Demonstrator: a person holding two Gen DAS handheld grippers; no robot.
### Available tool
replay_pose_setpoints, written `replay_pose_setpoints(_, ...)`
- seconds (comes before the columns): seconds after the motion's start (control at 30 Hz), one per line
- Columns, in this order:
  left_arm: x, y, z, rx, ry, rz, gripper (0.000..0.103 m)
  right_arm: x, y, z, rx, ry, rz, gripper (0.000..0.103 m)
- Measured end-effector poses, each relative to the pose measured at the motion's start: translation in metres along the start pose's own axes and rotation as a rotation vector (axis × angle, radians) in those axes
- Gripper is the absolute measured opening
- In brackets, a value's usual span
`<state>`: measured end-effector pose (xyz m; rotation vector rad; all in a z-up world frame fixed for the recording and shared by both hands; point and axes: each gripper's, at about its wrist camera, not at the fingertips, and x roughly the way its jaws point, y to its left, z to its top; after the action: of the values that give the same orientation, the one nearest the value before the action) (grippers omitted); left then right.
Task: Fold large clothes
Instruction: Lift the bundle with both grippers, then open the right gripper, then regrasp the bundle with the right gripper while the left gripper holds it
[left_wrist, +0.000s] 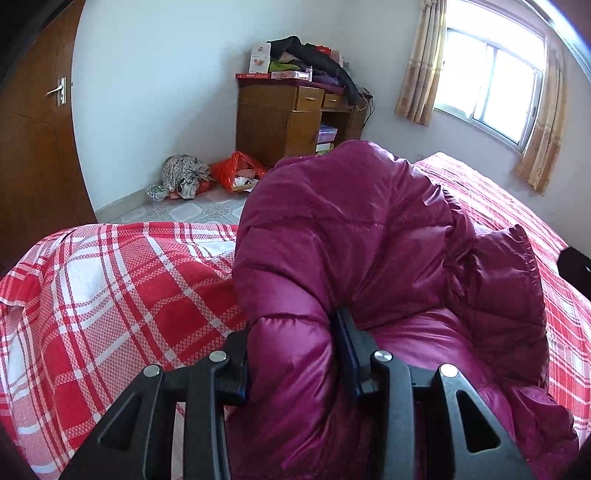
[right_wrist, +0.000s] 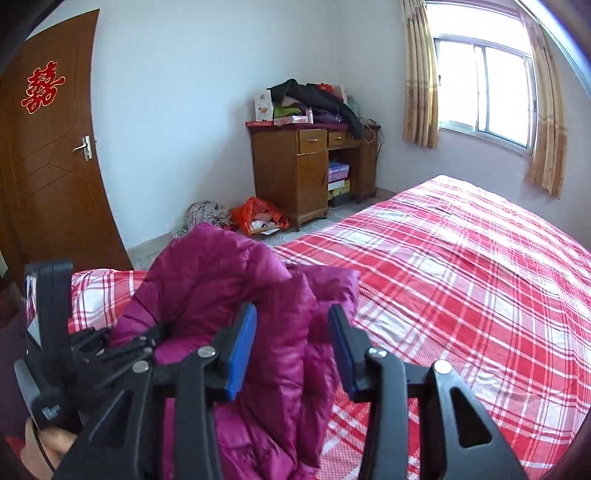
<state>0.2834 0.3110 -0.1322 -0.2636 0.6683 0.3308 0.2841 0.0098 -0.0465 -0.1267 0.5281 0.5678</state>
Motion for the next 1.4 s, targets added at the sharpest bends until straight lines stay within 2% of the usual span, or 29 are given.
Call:
replay_pose_setpoints(0.13,0.000,-0.001,0.000,0.001,-0.001,0.001,0.040,0.015,0.003,0.001,0.011,0.030,0.003,0.035)
replay_pose_setpoints(0.43,-0.001,-0.002,0.000,0.001,-0.002,0.002,0.040,0.022,0.002,-0.006,0.034,0.083,-0.008,0.035)
replay_pose_setpoints(0.8,0.003,-0.016,0.001,0.030,0.014,0.024,0.041,0.061,-0.002,-0.029,0.067,0.174,-0.071,0.036)
replay_pose_setpoints(1.03,0.009,-0.017,0.006,0.035,0.033,0.006,0.041,0.066,0.000,-0.039,0.086,0.186,-0.101,0.036)
replay_pose_setpoints(1.4,0.017,-0.023,0.008,0.097,0.045,0.003,0.043,0.067,0.001,-0.054,0.137,0.198,-0.144,0.036)
